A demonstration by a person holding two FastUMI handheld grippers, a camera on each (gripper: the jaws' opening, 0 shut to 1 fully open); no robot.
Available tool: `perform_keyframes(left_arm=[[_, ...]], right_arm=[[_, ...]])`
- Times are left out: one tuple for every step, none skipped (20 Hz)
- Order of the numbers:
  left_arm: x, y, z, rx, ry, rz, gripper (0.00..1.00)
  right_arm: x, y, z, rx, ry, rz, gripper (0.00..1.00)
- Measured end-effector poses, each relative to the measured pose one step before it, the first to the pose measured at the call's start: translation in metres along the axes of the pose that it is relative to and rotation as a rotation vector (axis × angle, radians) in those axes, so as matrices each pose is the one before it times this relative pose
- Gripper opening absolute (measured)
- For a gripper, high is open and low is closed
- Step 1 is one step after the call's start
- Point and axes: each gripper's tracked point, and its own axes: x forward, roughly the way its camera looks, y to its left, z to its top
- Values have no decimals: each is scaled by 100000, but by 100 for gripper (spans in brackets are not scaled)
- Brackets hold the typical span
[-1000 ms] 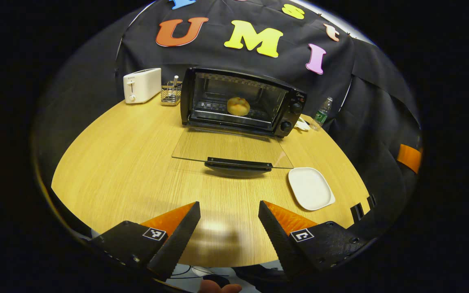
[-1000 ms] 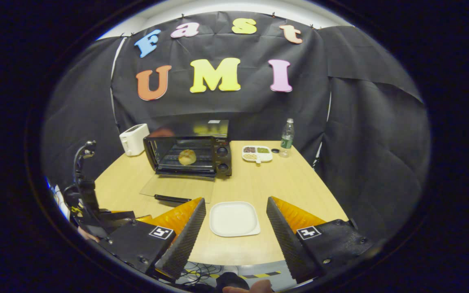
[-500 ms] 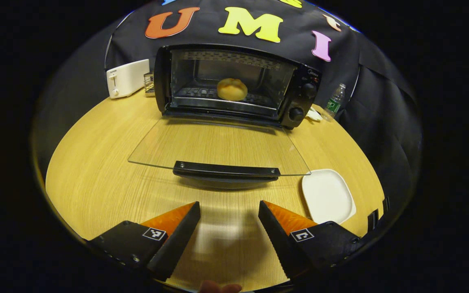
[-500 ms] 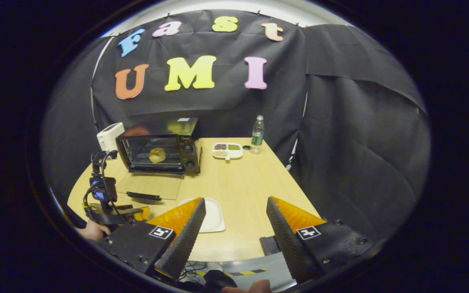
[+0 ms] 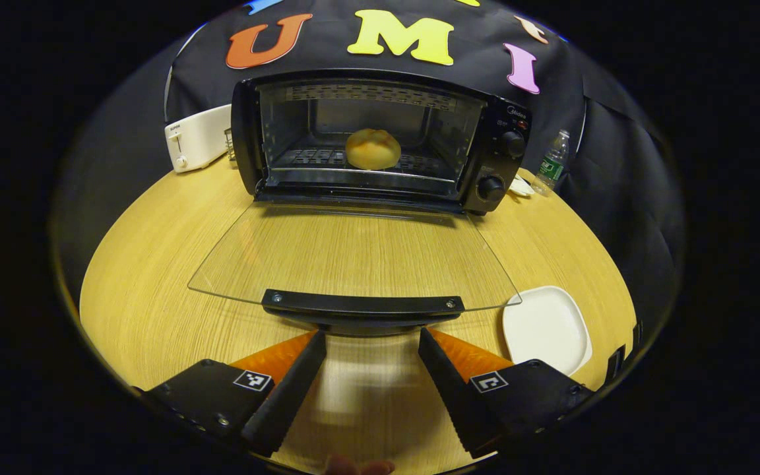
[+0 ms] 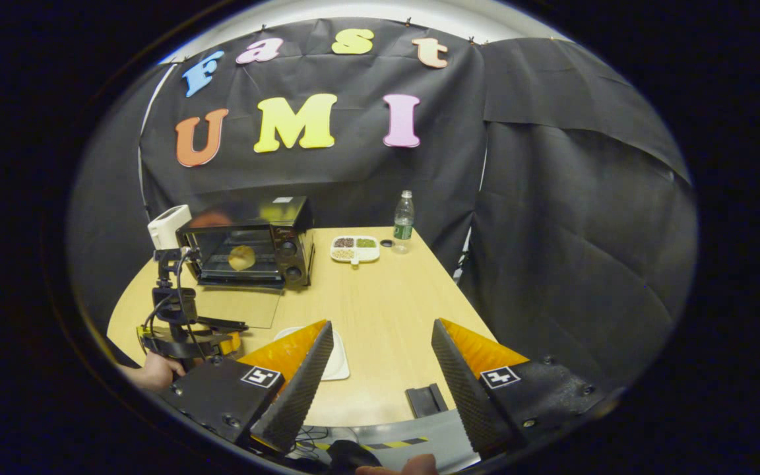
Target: Open the electric oven with the left hand, put the food in, and close the electric oven.
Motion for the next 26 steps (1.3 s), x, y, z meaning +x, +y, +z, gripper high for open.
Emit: perform_keyframes(left_arm=[[-315, -45, 365, -222, -123, 10, 93], [-480, -37, 588, -408, -1301, 26, 93], [-630, -87, 795, -105, -2319, -71, 93], [-559, -105, 1085, 516, -2726, 38, 93], [-687, -113, 1236, -177, -3250, -10, 94], [-526, -104, 1453, -913, -3393, -349, 94], [-413, -174, 1568, -1302, -3494, -574, 94], [-22, -169, 1467, -1006, -2859, -675, 94], [37, -153, 1483, 164, -2525, -2, 94], [250, 104, 1367, 559, -1928, 213, 94], [127, -18, 1342, 418, -1985, -450, 94], [94, 71, 1504, 686, -2428, -302, 94], [28, -55, 1492, 879, -2698, -465, 94], [99, -94, 1537, 899, -2953, -641, 94], [-8, -206, 1621, 1010, -3153, -924, 94], [-83, -76, 1410, 1241, -3055, -866, 94], [-226, 190, 1407, 1090, -2998, -361, 94], [-536, 470, 1401, 321, -2958, -245, 94], [-553, 133, 1581, -519, -2608, -736, 94], [-382, 125, 1295, -606, -2370, -287, 94], [-545, 182, 1135, -240, -1893, -145, 94], [-619, 59, 1041, 96, -2042, -169, 94], [-678, 130, 1189, 528, -2218, 15, 94], [-665, 522, 1492, 733, -2039, 158, 94], [-687, 342, 1311, 531, -2141, 67, 94], [-732, 279, 1198, 365, -2171, 108, 94]], right_arm=[[21, 122, 132, 56, -348, 530, 95], [43, 287, 255, -280, -791, 683, 95], [106, 236, 74, -395, -395, 523, 95], [143, 206, -95, 75, 113, 535, 95], [101, 214, -7, 458, 75, 545, 95], [-39, 154, 34, 505, -141, 371, 95], [-70, 126, 94, 320, -600, 427, 95], [-152, 86, 51, 6, -332, 195, 95], [-58, -43, 49, 1, -315, 14, 95], [-170, -40, 225, 182, -700, -47, 95], [-240, -144, 324, 46, -1117, -344, 95], [-313, -131, 424, -181, -1383, -290, 95], [-199, -124, 391, -254, -1208, -283, 95], [-142, -57, 326, 91, -809, -47, 95], [-83, -37, 283, 440, -884, -15, 95], [-72, -22, 368, 479, -832, -201, 95], [58, 132, 346, 258, -936, 303, 95], [25, 251, 338, -82, -991, 389, 95], [79, 355, 453, -341, -1008, 817, 95], [-12, 527, 484, -264, -1007, 1134, 95], [104, 481, 243, -312, -835, 991, 95], [79, 647, 406, -158, -845, 1371, 95], [153, 770, 504, -264, -912, 1547, 95], [106, 778, 504, -614, -1025, 1655, 95], [170, 710, 653, -976, -1076, 1464, 95], [61, 702, 544, -1132, -1221, 999, 95]])
